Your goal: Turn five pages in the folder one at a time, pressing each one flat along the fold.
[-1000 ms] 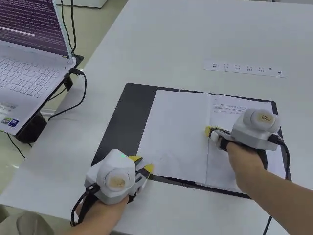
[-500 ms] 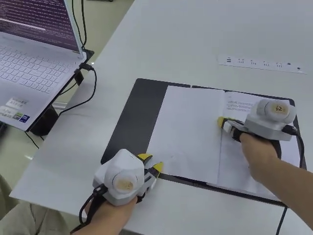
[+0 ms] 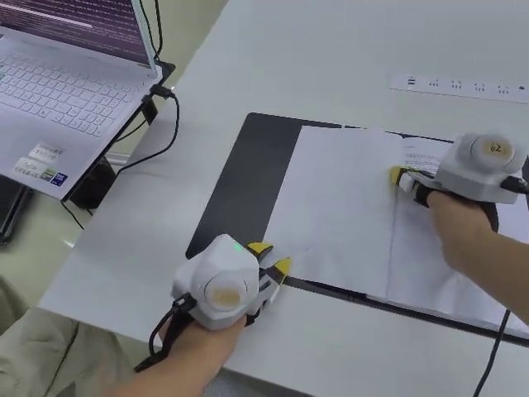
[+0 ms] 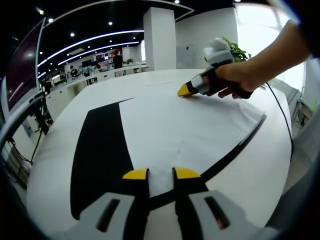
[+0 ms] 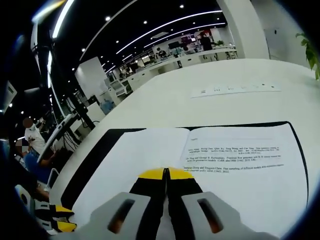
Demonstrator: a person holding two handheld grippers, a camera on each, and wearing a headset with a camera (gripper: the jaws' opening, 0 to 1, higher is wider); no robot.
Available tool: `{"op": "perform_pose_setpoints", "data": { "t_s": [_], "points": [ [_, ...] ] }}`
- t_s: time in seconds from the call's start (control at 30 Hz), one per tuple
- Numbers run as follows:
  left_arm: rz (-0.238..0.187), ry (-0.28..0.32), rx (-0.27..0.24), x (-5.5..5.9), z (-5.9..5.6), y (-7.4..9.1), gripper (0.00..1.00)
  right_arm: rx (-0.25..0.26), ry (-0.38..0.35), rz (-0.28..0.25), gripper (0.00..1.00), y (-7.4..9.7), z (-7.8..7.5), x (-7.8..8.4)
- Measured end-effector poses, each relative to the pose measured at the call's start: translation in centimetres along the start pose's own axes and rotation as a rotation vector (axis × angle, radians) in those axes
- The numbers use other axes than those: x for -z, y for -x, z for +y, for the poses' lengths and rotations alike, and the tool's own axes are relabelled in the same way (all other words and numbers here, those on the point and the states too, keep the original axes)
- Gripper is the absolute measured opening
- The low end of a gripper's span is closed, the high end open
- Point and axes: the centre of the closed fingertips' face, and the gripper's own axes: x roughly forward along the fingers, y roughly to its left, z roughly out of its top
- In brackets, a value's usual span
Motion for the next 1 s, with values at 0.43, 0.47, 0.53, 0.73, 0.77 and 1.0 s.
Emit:
{"op": "perform_pose_setpoints", "data": {
  "t_s": [0.43,0.47,0.53,0.73,0.77,1.0],
  "points": [
    [-0.005,0.006,0.001,-0.1,0.1,0.1,0.17,0.016,0.045,-0.012,0.0,-2.9,-2.2,-2.2],
    [-0.005,0.008,0.001,-0.1,0.1,0.1,0.17,0.017,0.047,-0.017,0.0,-3.3,-2.5,-2.5],
    [-0.006,0.007,0.002,-0.2,0.1,0.1,0.17,0.022,0.049,-0.022,0.0,-3.9,-3.1,-2.9],
    [-0.006,0.009,0.003,-0.1,0.1,0.0,0.17,0.025,0.083,-0.037,0.0,-4.7,-3.5,-3.3],
    [-0.006,0.009,0.004,-0.1,0.1,0.0,0.17,0.028,0.084,-0.041,0.0,-5.1,-3.8,-3.5],
    [-0.005,0.01,0.002,-0.2,0.0,-0.1,0.17,0.039,0.117,-0.06,0.0,-6.2,-4.2,-3.8]
  ]
}}
